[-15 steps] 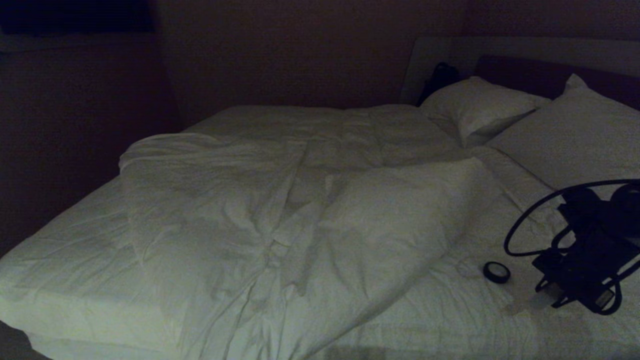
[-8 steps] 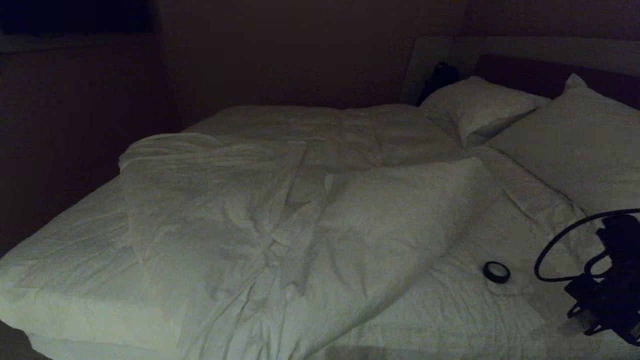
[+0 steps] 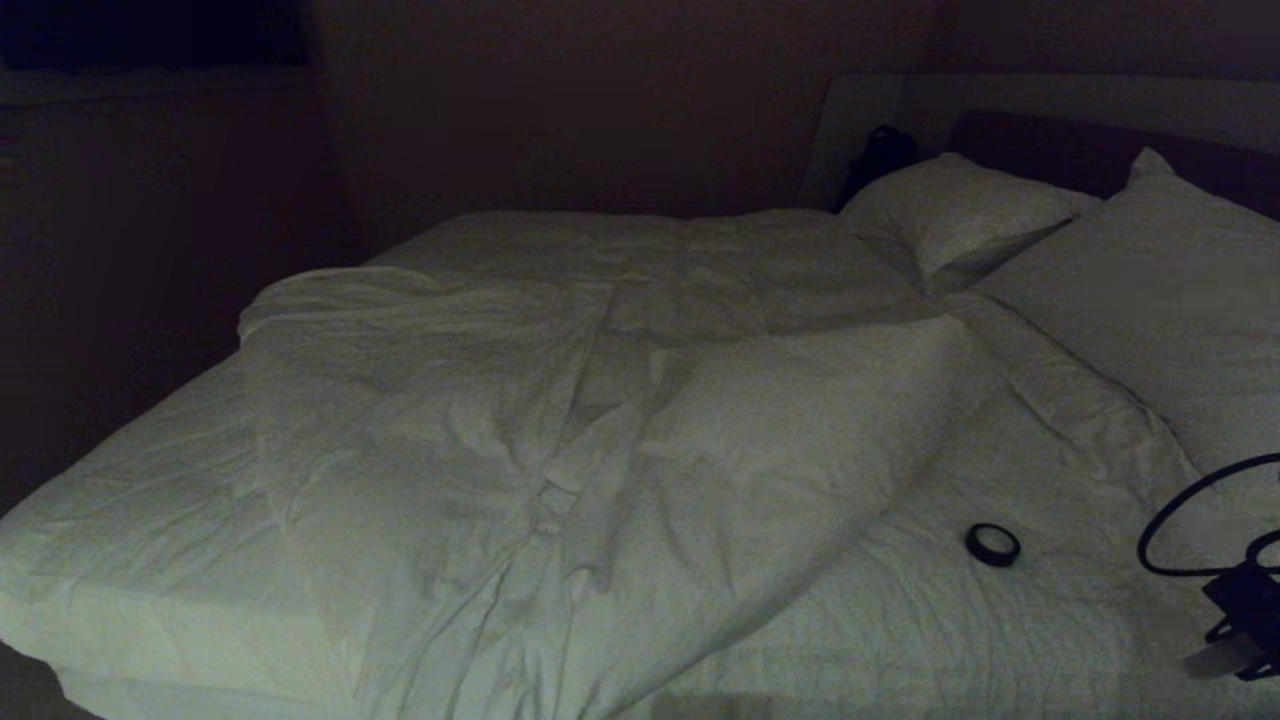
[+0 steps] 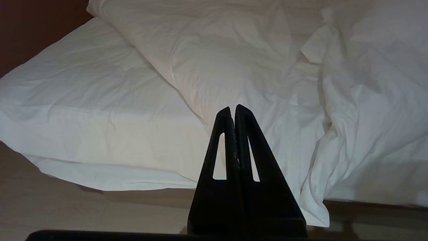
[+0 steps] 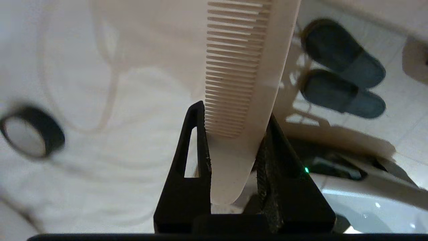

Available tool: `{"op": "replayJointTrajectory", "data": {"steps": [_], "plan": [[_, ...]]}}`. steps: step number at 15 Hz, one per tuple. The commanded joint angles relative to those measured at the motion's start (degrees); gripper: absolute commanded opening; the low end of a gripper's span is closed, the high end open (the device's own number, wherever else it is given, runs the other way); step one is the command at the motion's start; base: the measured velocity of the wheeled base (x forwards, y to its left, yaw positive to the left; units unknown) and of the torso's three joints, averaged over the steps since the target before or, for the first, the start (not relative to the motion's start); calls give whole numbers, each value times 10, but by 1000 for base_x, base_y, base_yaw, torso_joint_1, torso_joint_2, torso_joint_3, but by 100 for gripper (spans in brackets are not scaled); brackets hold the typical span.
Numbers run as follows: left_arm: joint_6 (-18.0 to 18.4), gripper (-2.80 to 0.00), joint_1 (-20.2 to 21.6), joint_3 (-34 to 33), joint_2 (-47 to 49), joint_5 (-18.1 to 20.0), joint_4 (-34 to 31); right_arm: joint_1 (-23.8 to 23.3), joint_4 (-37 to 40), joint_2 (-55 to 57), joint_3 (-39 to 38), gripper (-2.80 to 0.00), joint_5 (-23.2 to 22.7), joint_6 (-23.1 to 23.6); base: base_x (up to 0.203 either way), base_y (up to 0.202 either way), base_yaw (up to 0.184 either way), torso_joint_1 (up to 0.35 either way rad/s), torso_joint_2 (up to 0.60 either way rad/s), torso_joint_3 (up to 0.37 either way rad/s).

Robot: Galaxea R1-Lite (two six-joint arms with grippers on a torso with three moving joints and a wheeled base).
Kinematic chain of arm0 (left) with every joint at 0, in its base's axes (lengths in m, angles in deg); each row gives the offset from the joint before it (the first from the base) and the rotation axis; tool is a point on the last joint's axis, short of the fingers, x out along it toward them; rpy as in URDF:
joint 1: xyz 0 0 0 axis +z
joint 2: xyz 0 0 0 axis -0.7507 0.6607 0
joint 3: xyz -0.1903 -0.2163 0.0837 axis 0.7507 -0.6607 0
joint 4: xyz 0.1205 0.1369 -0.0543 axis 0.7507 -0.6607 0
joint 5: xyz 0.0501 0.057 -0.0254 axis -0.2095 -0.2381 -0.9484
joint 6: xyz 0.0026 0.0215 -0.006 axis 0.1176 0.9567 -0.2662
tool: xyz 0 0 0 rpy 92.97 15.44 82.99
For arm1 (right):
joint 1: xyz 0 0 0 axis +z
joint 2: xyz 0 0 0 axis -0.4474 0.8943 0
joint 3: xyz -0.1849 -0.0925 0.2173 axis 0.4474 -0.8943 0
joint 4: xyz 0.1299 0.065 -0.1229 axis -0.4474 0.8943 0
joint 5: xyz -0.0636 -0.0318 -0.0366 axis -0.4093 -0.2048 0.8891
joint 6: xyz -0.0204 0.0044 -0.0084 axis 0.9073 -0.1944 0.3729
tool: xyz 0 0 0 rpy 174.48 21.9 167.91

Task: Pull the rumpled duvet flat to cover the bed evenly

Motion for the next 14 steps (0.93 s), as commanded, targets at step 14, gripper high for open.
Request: {"op": "replayJointTrajectory", "data": {"steps": [14], "plan": [[0,-280,0,1,0,0,0,-160,-53,76,0,-280,-18,41,0,0,0,0,0,0]]}}
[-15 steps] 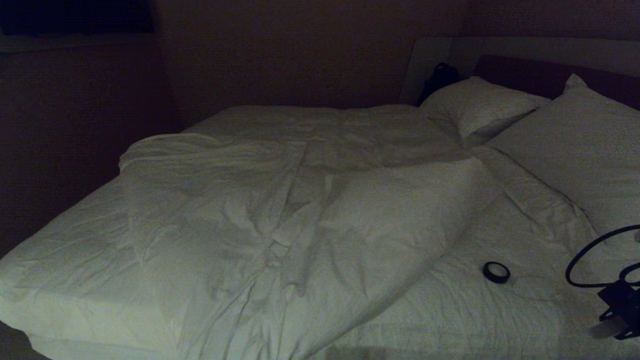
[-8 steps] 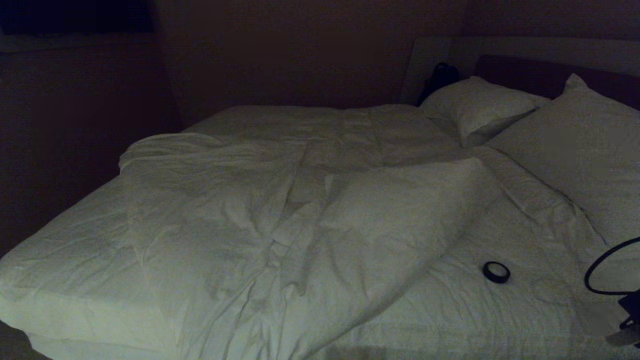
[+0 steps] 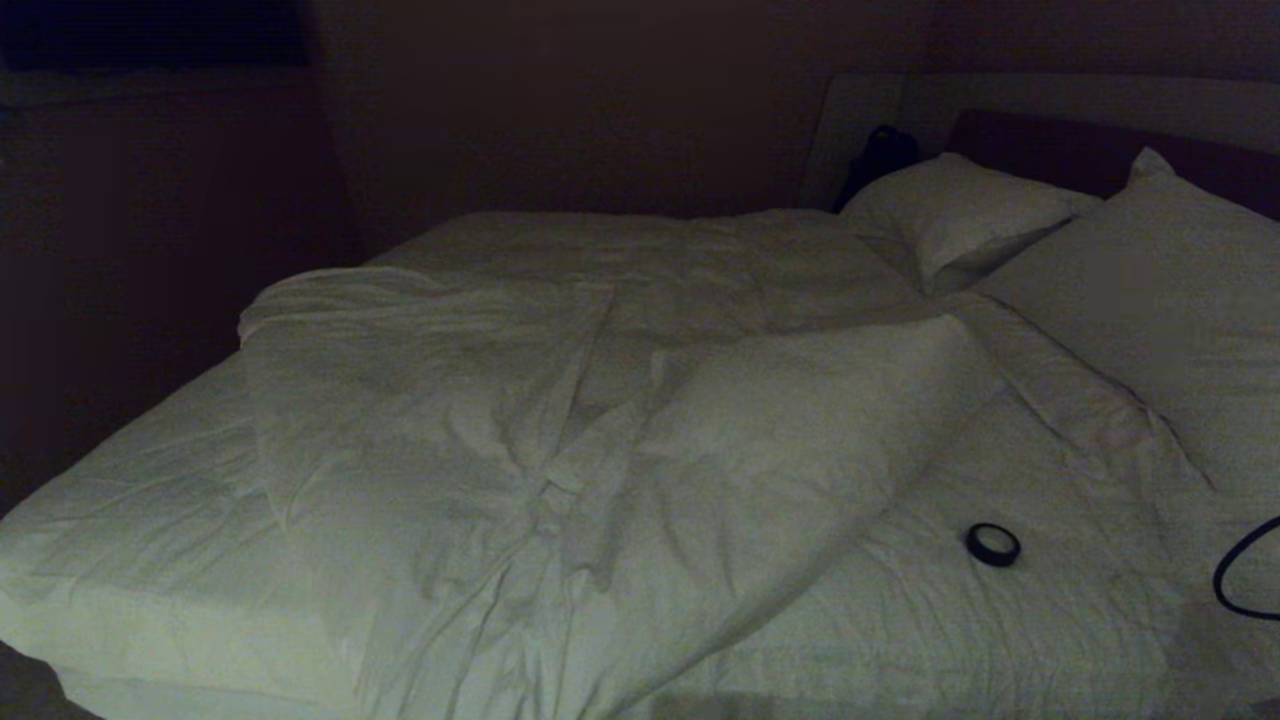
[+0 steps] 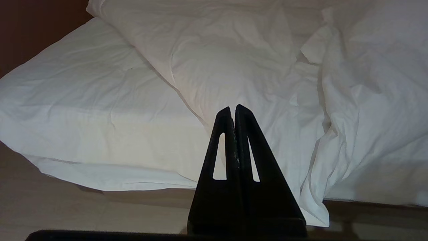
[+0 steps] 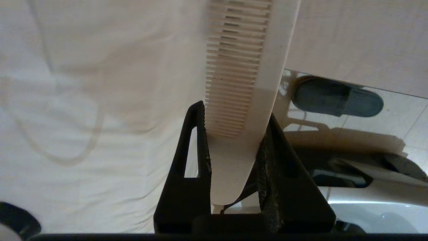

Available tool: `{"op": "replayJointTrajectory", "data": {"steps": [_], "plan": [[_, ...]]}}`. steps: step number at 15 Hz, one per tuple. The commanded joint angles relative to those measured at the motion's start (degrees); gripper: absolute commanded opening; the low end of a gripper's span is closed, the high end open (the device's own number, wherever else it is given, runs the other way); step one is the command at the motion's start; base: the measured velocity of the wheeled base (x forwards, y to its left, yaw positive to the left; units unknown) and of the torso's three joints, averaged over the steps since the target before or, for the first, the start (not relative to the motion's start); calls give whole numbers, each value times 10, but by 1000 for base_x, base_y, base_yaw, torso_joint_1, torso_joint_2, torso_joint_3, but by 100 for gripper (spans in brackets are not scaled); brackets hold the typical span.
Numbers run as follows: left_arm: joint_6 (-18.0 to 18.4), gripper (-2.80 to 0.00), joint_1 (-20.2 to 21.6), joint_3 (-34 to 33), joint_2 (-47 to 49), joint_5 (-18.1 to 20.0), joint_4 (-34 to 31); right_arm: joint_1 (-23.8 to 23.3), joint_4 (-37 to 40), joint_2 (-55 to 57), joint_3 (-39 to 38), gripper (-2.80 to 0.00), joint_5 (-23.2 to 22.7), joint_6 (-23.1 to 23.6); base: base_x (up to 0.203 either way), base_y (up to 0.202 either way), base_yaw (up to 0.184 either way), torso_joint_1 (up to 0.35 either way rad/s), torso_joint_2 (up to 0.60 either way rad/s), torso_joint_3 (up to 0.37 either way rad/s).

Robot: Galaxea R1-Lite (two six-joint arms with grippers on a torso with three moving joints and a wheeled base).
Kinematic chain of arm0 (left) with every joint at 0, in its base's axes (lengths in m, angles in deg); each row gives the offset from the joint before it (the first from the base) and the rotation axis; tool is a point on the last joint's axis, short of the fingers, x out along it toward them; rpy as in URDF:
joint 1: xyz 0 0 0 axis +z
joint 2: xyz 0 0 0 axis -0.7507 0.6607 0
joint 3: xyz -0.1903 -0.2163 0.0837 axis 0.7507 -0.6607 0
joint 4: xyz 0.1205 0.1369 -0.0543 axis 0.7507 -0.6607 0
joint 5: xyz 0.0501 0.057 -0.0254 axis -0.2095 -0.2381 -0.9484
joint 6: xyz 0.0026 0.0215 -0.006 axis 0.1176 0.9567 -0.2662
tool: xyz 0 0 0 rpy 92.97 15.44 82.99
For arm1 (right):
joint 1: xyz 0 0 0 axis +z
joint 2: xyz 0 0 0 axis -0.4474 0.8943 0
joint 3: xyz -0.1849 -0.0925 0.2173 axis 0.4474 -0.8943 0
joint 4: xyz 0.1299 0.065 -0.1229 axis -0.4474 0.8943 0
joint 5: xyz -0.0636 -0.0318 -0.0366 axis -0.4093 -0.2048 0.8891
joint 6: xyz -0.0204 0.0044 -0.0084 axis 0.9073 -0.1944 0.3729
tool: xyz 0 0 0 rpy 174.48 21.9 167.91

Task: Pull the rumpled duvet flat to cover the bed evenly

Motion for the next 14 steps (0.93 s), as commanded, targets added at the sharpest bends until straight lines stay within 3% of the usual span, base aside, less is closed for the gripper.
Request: {"op": "replayJointTrajectory", "data": {"steps": [1,14], "plan": [[0,-280,0,0,0,0,0,-18,-1,12,2,-280,-2,1,0,0,0,0,0,0],[0,-280,0,0,0,0,0,-84,-25,83,38,-280,-1,10,0,0,0,0,0,0]]}}
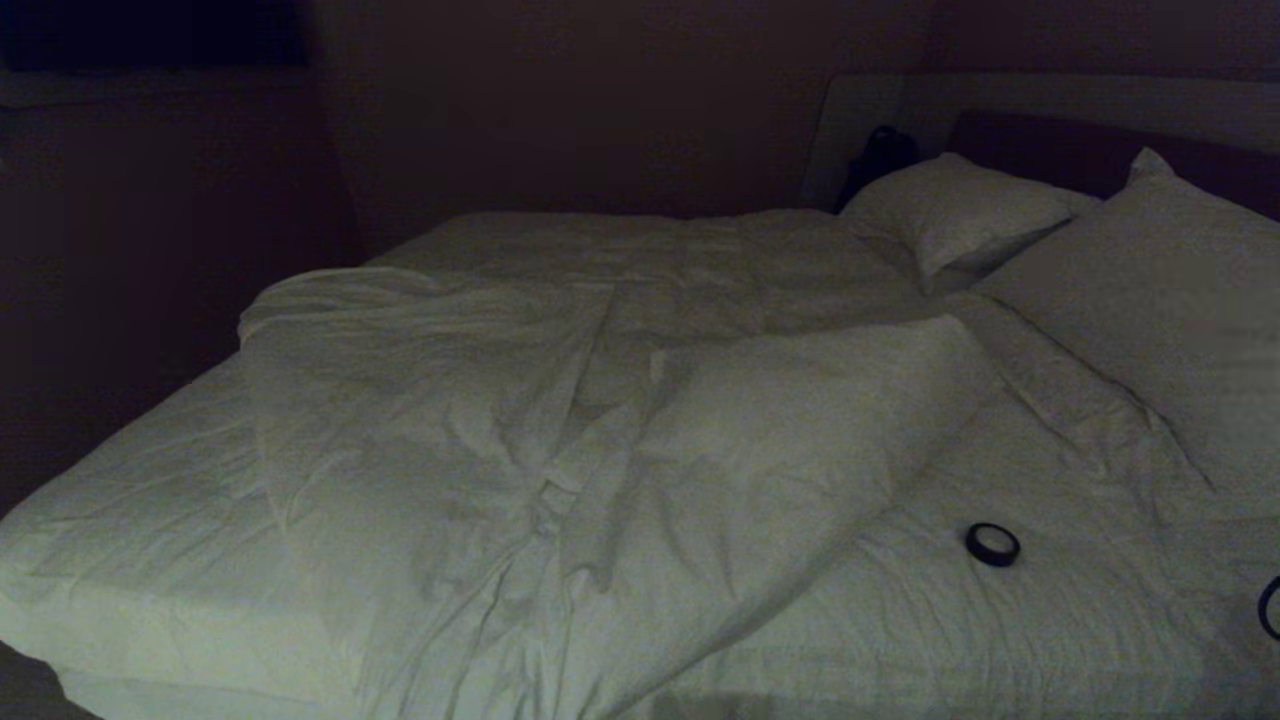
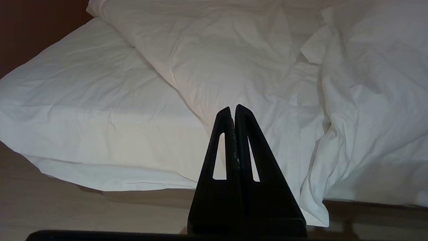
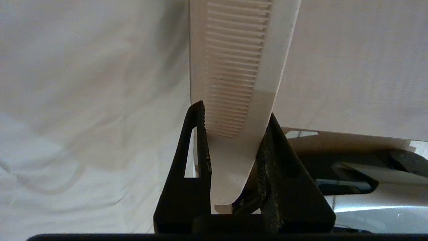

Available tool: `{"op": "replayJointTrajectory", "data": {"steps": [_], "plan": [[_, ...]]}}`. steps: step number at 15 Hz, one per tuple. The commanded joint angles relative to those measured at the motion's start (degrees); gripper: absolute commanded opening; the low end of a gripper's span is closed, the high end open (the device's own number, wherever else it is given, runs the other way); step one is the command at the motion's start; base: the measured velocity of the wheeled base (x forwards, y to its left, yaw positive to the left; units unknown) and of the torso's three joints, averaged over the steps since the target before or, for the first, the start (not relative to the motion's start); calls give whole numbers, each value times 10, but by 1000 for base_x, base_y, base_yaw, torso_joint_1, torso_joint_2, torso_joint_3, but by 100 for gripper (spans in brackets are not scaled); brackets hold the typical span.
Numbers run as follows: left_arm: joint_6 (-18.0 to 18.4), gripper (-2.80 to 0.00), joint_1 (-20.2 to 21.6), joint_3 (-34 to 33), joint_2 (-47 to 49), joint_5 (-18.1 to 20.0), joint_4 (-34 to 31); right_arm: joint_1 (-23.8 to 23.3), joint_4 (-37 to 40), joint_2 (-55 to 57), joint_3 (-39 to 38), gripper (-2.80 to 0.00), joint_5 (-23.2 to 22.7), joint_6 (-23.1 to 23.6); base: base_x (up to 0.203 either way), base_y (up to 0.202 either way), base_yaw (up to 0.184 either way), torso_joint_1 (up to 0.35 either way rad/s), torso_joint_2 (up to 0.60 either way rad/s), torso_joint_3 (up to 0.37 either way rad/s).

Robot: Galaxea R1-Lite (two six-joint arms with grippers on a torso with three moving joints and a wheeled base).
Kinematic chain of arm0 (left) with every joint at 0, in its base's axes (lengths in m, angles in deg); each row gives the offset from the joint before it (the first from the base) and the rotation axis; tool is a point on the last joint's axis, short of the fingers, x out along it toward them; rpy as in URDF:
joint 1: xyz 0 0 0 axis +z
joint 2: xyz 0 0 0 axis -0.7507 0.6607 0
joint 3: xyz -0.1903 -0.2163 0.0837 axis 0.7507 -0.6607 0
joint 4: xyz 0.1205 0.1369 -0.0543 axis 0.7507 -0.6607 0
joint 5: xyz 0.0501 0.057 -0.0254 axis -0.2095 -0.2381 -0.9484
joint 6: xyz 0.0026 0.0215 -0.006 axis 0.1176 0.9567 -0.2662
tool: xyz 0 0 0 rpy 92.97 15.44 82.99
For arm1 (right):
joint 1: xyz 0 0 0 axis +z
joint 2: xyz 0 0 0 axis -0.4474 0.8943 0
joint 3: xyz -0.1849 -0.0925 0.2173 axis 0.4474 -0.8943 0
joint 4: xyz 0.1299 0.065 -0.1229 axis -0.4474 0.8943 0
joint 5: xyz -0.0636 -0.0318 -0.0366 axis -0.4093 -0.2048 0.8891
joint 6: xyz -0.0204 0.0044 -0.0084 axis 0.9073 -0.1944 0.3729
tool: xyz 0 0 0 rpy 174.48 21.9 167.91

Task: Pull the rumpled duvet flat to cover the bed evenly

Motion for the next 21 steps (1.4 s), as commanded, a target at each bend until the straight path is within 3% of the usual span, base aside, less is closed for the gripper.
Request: {"op": "replayJointTrajectory", "data": {"steps": [1,6,14,21], "plan": [[0,-280,0,1,0,0,0,-10,0,5,-1,-280,1,-2,0,0,0,0,0,0],[0,-280,0,0,0,0,0,-32,0,11,-1,-280,10,-1,0,0,0,0,0,0],[0,-280,0,1,0,-1,0,-37,-37,44,-4,-280,78,1,0,0,0,0,0,0],[0,-280,0,0,0,0,0,-37,-49,54,-5,-280,93,1,0,0,0,0,0,0]]}}
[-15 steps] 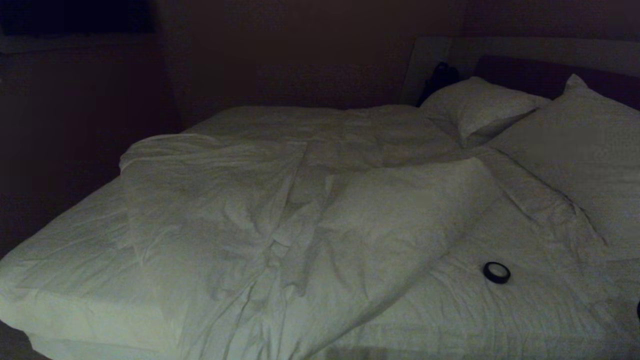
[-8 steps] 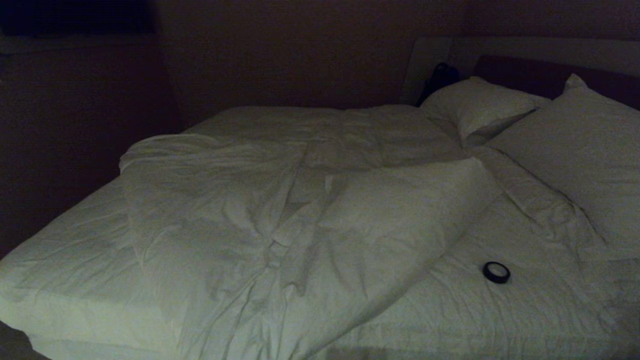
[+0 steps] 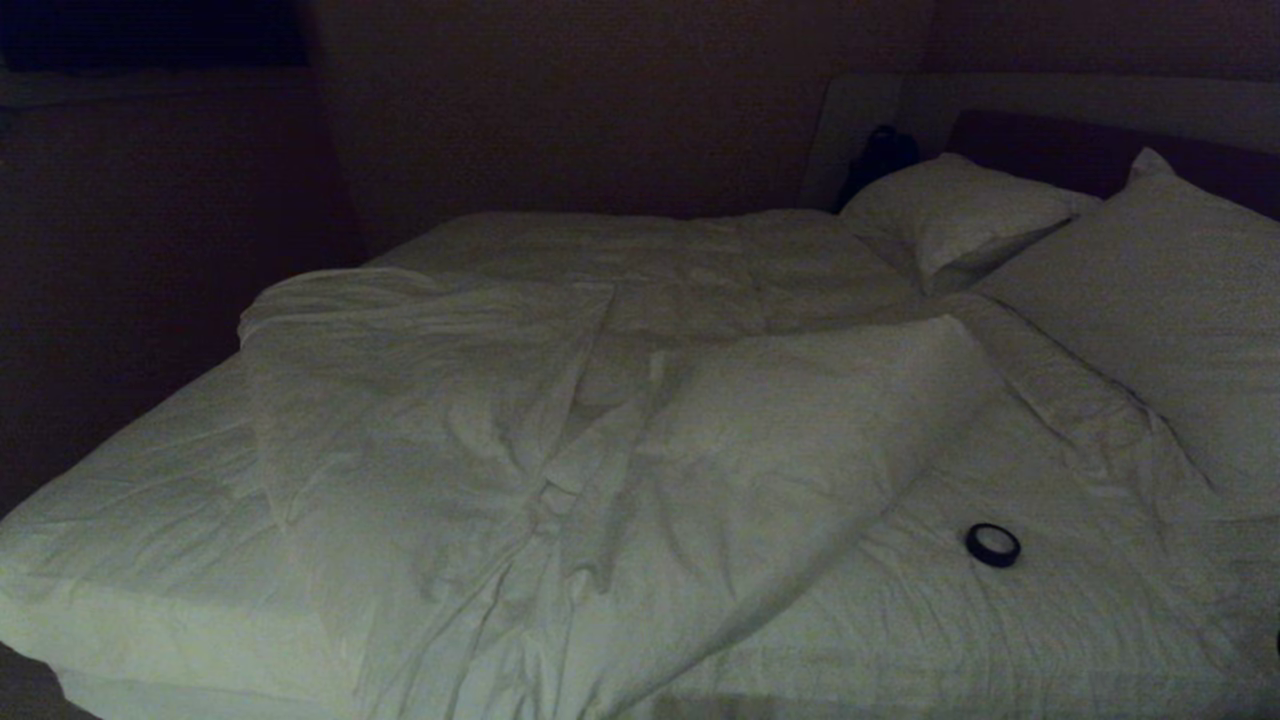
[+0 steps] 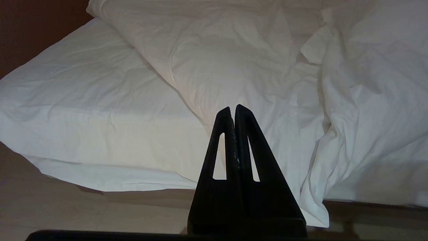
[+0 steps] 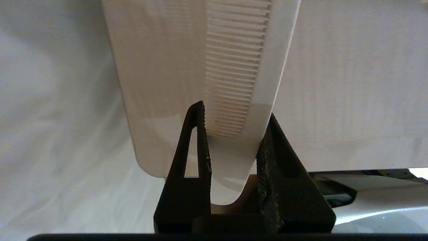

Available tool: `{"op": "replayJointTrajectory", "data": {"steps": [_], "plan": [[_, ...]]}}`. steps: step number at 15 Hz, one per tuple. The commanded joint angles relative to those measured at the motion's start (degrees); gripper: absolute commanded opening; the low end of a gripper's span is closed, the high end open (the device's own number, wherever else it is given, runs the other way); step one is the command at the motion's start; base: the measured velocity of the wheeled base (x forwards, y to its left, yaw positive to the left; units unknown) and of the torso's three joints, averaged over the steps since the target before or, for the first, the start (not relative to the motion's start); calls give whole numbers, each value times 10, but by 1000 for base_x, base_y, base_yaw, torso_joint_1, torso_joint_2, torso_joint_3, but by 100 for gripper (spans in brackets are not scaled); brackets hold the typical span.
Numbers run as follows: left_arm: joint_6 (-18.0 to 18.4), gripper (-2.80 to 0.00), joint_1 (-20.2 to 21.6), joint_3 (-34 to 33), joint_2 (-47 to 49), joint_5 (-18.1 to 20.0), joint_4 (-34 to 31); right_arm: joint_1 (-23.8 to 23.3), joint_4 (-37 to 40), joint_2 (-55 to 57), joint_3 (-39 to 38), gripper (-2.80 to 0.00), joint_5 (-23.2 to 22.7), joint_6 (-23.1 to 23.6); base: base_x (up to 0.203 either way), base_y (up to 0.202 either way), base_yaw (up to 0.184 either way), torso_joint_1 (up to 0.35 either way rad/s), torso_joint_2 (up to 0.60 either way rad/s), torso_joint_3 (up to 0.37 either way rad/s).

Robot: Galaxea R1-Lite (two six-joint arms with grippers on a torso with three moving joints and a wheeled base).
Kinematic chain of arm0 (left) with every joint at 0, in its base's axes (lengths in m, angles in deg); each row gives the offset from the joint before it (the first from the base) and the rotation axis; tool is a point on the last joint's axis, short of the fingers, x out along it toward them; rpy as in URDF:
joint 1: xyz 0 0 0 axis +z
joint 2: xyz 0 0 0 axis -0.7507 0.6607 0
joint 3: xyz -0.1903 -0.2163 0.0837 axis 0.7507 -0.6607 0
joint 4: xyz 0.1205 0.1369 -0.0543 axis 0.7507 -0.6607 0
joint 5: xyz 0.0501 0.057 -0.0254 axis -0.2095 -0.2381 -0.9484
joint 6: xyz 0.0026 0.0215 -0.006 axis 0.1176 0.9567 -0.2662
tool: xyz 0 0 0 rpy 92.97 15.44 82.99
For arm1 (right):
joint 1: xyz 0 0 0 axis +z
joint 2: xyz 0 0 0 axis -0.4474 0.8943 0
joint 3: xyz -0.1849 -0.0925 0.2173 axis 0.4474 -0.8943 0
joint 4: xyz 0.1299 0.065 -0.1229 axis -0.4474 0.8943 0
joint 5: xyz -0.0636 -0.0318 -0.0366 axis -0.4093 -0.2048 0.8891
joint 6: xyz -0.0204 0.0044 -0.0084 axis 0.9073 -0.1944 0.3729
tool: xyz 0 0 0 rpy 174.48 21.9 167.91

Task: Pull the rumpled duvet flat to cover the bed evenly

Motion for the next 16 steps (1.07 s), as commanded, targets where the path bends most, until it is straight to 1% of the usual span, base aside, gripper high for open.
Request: {"op": "replayJointTrajectory", "data": {"steps": [1,10,13,14,16], "plan": [[0,-280,0,0,0,0,0,0,-1,5,0,-280,7,-2,0,0,0,0,0,0],[0,-280,0,1,0,0,0,0,0,6,-3,-280,9,3,0,0,0,0,0,0],[0,-280,0,0,0,0,0,-1,0,10,-3,-280,19,3,0,0,0,0,0,0],[0,-280,0,0,0,0,0,-1,-1,17,-3,-280,33,3,0,0,0,0,0,0],[0,-280,0,0,0,0,0,-1,-1,19,-2,-280,40,3,0,0,0,0,0,0]]}}
